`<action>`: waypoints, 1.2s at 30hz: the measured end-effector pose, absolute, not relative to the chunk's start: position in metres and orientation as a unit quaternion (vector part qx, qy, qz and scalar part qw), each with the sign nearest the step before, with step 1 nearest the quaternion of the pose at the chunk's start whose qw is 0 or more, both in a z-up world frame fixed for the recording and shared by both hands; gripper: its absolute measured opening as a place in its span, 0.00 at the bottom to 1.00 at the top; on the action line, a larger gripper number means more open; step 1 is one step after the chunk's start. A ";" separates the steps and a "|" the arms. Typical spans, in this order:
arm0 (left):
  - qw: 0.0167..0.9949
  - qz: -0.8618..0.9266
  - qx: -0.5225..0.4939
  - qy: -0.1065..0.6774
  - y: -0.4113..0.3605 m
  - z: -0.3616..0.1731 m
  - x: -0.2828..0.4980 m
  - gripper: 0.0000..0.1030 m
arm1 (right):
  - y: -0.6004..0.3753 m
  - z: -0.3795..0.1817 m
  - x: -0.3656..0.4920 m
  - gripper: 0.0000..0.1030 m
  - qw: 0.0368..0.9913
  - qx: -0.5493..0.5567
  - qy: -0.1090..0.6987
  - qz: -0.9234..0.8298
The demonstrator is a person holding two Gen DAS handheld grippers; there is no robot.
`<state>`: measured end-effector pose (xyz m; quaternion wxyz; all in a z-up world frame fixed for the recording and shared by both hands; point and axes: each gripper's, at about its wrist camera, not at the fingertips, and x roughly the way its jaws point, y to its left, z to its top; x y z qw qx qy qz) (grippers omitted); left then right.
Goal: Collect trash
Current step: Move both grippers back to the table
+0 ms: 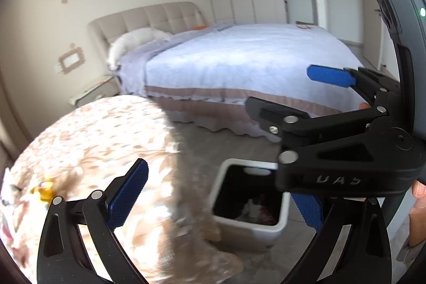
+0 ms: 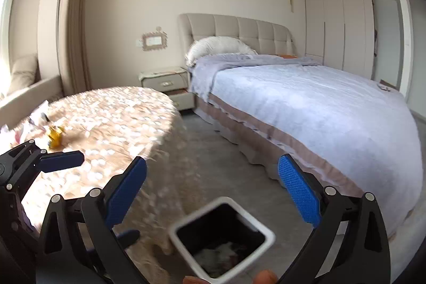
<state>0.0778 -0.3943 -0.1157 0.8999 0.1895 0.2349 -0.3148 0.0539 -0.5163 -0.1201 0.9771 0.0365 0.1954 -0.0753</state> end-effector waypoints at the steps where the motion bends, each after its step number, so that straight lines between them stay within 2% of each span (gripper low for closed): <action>1: 0.905 -0.305 0.186 0.232 -0.384 -0.112 0.079 0.95 | -0.512 -0.118 0.056 0.96 0.978 0.041 0.193 -0.066; 18: 0.957 -0.158 0.108 0.218 -0.221 -0.071 0.105 0.95 | -0.392 -0.076 0.093 0.96 0.983 -0.003 0.174 0.064; 36: 0.966 -0.055 0.062 0.243 -0.101 -0.082 0.135 0.95 | -0.275 -0.071 0.142 0.96 0.969 -0.048 0.191 0.148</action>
